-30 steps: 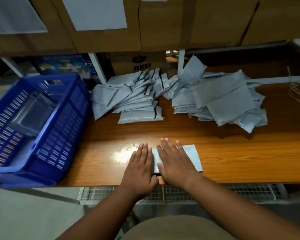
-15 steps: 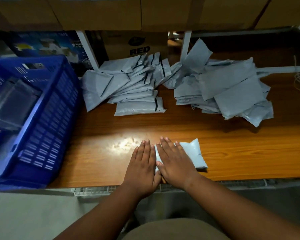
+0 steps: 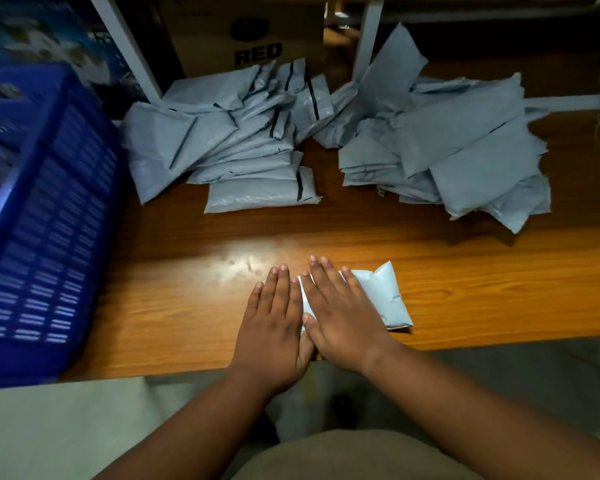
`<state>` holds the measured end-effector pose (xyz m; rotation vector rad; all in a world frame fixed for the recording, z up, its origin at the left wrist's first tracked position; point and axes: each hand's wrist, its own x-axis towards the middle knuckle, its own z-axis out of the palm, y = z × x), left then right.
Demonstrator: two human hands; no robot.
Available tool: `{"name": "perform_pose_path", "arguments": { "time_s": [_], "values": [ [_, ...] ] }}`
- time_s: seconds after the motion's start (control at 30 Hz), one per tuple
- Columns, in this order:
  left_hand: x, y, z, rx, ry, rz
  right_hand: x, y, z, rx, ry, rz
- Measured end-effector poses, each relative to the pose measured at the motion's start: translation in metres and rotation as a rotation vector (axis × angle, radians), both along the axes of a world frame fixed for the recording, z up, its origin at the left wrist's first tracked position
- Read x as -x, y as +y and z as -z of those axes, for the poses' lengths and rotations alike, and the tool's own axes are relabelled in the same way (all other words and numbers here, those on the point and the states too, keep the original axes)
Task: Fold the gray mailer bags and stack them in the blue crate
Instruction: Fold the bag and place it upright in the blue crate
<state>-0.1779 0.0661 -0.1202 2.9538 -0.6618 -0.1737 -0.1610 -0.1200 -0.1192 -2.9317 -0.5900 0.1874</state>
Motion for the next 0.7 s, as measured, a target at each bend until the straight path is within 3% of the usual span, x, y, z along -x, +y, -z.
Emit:
{"name": "perform_pose_path", "arguments": {
  "time_s": [0.2,0.37,0.7],
  "values": [
    [0.0,-0.006,-0.017,-0.105,0.081,-0.019,-0.001,-0.003,-0.012,-0.02,0.085,-0.011],
    [-0.01,-0.031,-0.036,-0.06,-0.012,-0.006,0.005,-0.025,-0.019,-0.012,-0.027,-0.01],
    [-0.018,-0.055,-0.006,-0.032,-0.025,-0.034,0.003,-0.051,-0.003,0.028,-0.055,-0.03]
  ]
}}
